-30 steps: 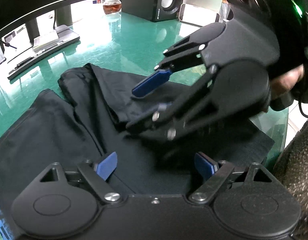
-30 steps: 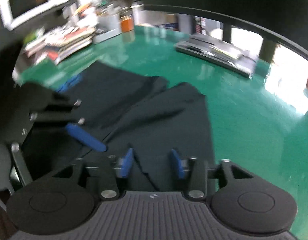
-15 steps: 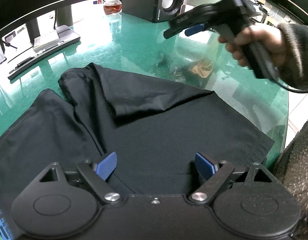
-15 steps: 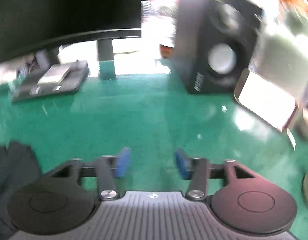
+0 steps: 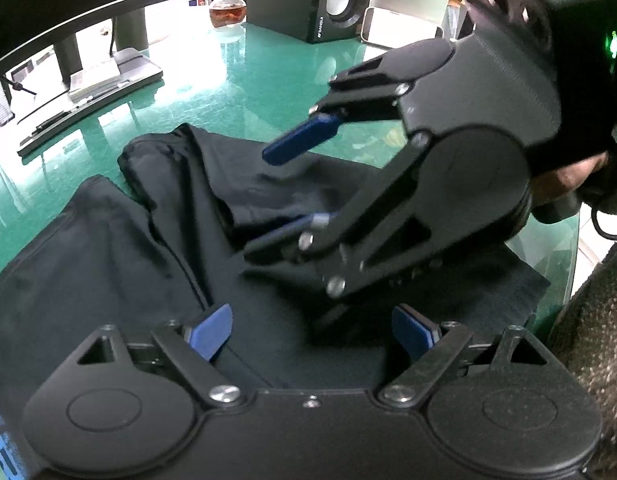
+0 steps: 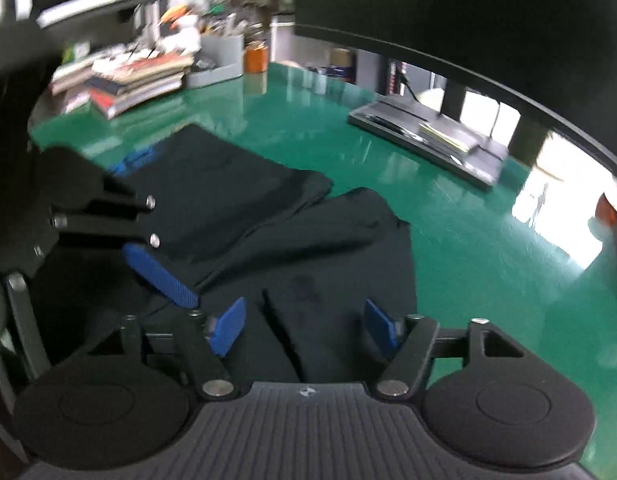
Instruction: Fold clothes
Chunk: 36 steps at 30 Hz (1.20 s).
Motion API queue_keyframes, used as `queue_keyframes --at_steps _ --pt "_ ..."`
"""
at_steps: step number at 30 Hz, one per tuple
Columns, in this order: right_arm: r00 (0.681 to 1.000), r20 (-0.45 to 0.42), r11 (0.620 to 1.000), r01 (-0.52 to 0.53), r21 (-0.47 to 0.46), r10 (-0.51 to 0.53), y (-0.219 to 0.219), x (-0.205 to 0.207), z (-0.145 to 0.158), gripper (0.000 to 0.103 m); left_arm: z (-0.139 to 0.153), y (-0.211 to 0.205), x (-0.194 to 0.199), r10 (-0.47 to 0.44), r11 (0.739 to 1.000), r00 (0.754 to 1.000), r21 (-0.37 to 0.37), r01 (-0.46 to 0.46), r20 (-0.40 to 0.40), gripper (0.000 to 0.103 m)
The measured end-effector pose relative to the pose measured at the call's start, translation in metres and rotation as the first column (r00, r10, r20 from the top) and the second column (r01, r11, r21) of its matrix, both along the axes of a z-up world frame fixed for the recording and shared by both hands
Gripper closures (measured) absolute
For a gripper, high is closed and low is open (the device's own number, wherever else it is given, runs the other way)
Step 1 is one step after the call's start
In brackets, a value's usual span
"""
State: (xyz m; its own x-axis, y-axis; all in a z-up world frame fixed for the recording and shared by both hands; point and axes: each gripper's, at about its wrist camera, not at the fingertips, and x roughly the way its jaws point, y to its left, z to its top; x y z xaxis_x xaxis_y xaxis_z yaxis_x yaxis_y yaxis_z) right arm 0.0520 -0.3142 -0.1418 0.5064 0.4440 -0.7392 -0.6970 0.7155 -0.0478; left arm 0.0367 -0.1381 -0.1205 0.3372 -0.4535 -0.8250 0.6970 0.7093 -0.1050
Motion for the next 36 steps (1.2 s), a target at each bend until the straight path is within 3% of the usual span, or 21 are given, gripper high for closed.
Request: queue_keyframes --at_steps 2,4,5,8,11,12,13,14,16,17,19,21,22,23,24,28,30,33,36 --pt "1.0 -0.018 1.0 0.016 -0.005 -0.016 -0.003 0.005 -0.001 0.045 0.0 0.0 0.0 0.002 1.0 1.0 -0.002 -0.002 0.001 0.016" --pt "0.997 -0.045 0.998 0.066 -0.003 -0.066 -0.009 0.009 -0.003 0.079 0.0 0.0 0.0 0.005 1.0 1.0 -0.004 -0.005 0.001 0.016" --pt "0.995 -0.055 0.997 0.082 0.003 -0.082 -0.006 0.012 -0.006 0.084 -0.001 0.0 0.0 0.004 1.0 1.0 -0.004 -0.004 0.001 0.016" --pt "0.985 -0.047 0.985 0.17 0.02 -0.169 -0.013 0.024 -0.008 0.086 0.0 0.0 0.0 0.001 1.0 1.0 -0.002 -0.001 0.001 0.016" --pt "0.93 0.055 0.931 0.364 -0.003 -0.363 -0.037 0.04 -0.006 0.089 0.0 0.0 0.0 -0.001 1.0 1.0 0.0 0.001 0.001 0.016" --pt "0.853 0.111 0.856 0.515 -0.029 -0.51 -0.052 0.05 -0.005 0.086 0.0 0.0 0.001 -0.001 1.0 1.0 -0.001 0.001 0.001 0.016" --pt "0.745 0.151 0.747 0.662 -0.051 -0.65 -0.07 0.061 -0.004 0.076 -0.001 0.0 0.001 -0.001 1.0 1.0 -0.001 0.001 0.001 0.016" --pt "0.685 0.156 0.686 0.725 -0.054 -0.711 -0.081 0.067 -0.004 0.07 -0.001 0.0 0.001 -0.002 1.0 1.0 -0.001 0.002 0.001 0.016" --pt "0.643 0.088 0.645 0.764 -0.002 -0.761 -0.104 0.067 0.001 0.052 -0.001 0.0 0.002 -0.003 1.0 1.0 0.0 0.003 0.002 0.015" --pt "0.624 0.049 0.625 0.78 0.026 -0.78 -0.117 0.067 0.004 0.05 -0.001 0.0 0.002 -0.004 1.0 1.0 0.001 0.004 0.002 0.015" --pt "0.695 0.054 0.697 0.717 0.012 -0.717 -0.113 0.055 0.005 0.051 0.0 -0.002 0.004 -0.012 1.0 1.0 0.014 0.012 0.0 0.015" --pt "0.745 0.029 0.746 0.666 0.026 -0.666 -0.107 0.044 0.005 0.053 0.006 0.0 0.006 -0.003 1.0 1.0 0.009 0.003 0.009 0.015" --pt "0.776 0.001 0.775 0.63 0.047 -0.631 -0.101 0.037 0.005 0.058 0.01 0.002 0.008 0.012 1.0 1.0 0.005 -0.013 0.021 0.015" --pt "0.786 -0.012 0.784 0.617 0.058 -0.618 -0.099 0.035 0.005 0.063 0.013 0.005 0.009 0.028 1.0 0.999 0.002 -0.028 0.031 0.015" --pt "0.814 -0.043 0.809 0.58 0.089 -0.579 -0.092 0.031 0.008 0.071 0.017 0.011 0.011 0.066 0.998 0.997 -0.005 -0.066 0.041 0.015" --pt "0.933 -0.129 0.923 0.354 0.153 -0.337 -0.055 0.021 0.018 0.072 0.028 0.061 0.021 0.314 0.949 0.945 0.004 -0.316 0.089 0.015" --pt "0.95 -0.158 0.946 0.29 0.145 -0.268 -0.047 0.016 0.02 0.071 0.031 0.087 0.019 0.428 0.901 0.897 0.027 -0.433 0.113 0.015" --pt "0.951 -0.231 0.963 0.238 0.127 -0.204 -0.041 0.007 0.017 0.071 0.029 0.134 0.009 0.622 0.772 0.776 0.085 -0.63 0.107 0.015" --pt "0.937 -0.316 0.97 0.202 0.135 -0.15 -0.042 -0.009 0.015 0.071 0.025 0.153 -0.001 0.687 0.709 0.719 0.12 -0.695 0.105 0.015"
